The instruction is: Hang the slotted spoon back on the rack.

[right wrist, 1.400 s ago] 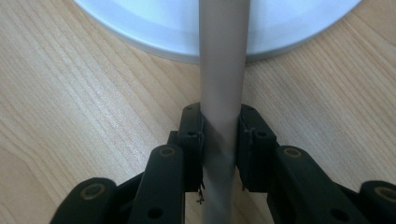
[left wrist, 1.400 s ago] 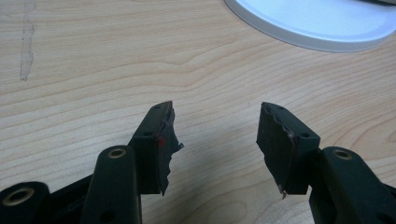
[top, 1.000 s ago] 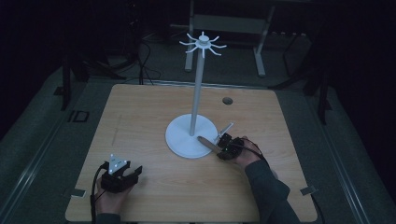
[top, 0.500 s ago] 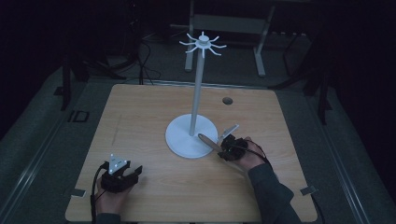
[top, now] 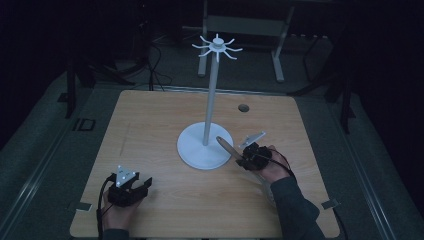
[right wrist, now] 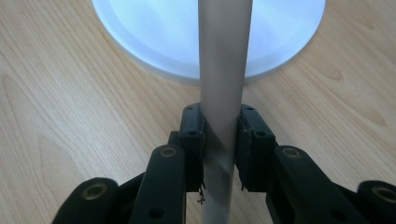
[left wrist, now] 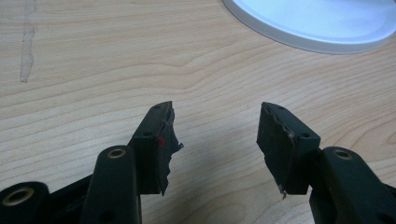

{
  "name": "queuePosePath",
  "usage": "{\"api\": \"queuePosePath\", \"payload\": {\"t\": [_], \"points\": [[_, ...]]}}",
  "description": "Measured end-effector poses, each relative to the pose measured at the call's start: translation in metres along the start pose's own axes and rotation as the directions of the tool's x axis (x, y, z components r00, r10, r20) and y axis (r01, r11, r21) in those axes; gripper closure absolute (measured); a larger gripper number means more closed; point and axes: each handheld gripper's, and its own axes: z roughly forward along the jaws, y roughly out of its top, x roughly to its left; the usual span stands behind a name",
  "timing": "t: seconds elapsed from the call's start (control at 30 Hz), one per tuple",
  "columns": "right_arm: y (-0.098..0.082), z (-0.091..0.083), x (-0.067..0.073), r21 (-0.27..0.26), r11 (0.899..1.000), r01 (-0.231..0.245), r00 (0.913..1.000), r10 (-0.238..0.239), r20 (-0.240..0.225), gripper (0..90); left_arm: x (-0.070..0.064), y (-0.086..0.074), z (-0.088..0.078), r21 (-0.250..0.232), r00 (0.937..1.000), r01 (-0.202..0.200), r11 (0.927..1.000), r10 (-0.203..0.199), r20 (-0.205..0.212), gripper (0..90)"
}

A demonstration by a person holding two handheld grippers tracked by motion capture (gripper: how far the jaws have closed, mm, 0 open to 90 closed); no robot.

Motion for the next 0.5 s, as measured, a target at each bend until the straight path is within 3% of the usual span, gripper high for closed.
{"api": "queuePosePath", "payload": {"t": [0.5], "points": [[0.006, -0.015, 0.002, -0.103, 0.995, -0.007, 0.9999, 0.008, 0.007, 74.2, 0.000, 0.000, 0.000, 0.001, 1.0000, -0.005, 1.0000, 0.005, 0.002, 46.6]]}}
